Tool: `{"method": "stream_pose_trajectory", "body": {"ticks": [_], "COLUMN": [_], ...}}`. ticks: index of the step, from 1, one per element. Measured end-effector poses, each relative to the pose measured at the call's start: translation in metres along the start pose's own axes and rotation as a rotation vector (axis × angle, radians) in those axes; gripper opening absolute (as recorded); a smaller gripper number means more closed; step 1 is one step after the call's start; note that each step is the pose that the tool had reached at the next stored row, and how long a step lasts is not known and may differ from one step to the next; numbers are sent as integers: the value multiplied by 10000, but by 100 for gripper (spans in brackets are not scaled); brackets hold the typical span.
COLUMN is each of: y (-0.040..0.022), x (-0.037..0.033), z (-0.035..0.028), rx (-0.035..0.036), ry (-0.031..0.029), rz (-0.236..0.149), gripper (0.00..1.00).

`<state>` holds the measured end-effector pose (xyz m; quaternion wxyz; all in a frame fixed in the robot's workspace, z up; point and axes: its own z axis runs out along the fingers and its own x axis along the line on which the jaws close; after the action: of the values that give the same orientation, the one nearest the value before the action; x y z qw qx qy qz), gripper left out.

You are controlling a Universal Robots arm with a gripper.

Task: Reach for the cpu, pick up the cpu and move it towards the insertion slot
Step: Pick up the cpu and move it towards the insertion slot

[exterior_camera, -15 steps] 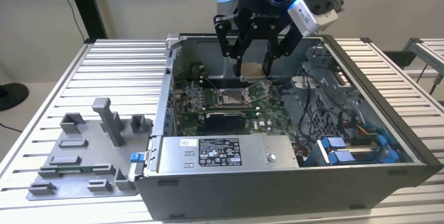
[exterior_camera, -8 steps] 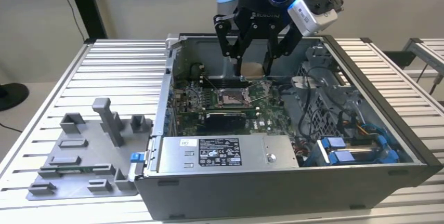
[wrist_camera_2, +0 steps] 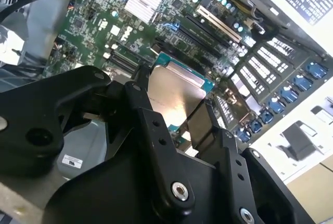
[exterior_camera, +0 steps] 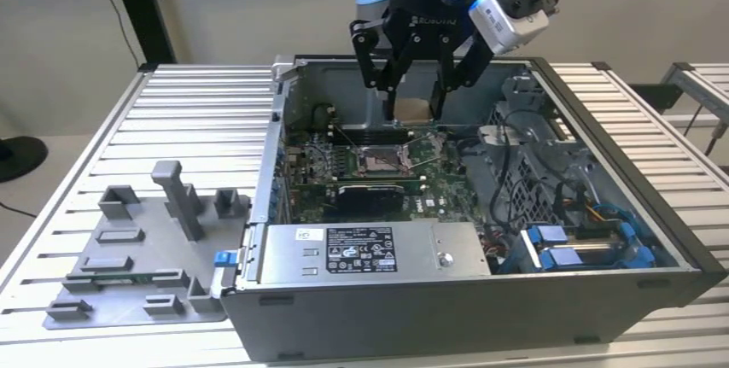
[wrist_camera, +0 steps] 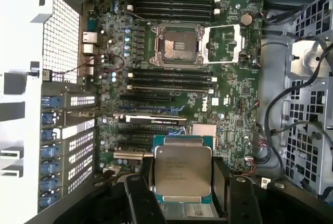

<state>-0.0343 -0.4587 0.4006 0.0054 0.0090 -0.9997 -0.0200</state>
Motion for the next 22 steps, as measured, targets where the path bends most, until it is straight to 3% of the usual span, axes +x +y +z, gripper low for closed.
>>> {"method": "stream_pose_trajectory", "body": {"ticks": [22], "y": [320], "x": [-6], "z": [14], "rx": [0], "ry": [0], "rz": [0], "gripper": [0]}}
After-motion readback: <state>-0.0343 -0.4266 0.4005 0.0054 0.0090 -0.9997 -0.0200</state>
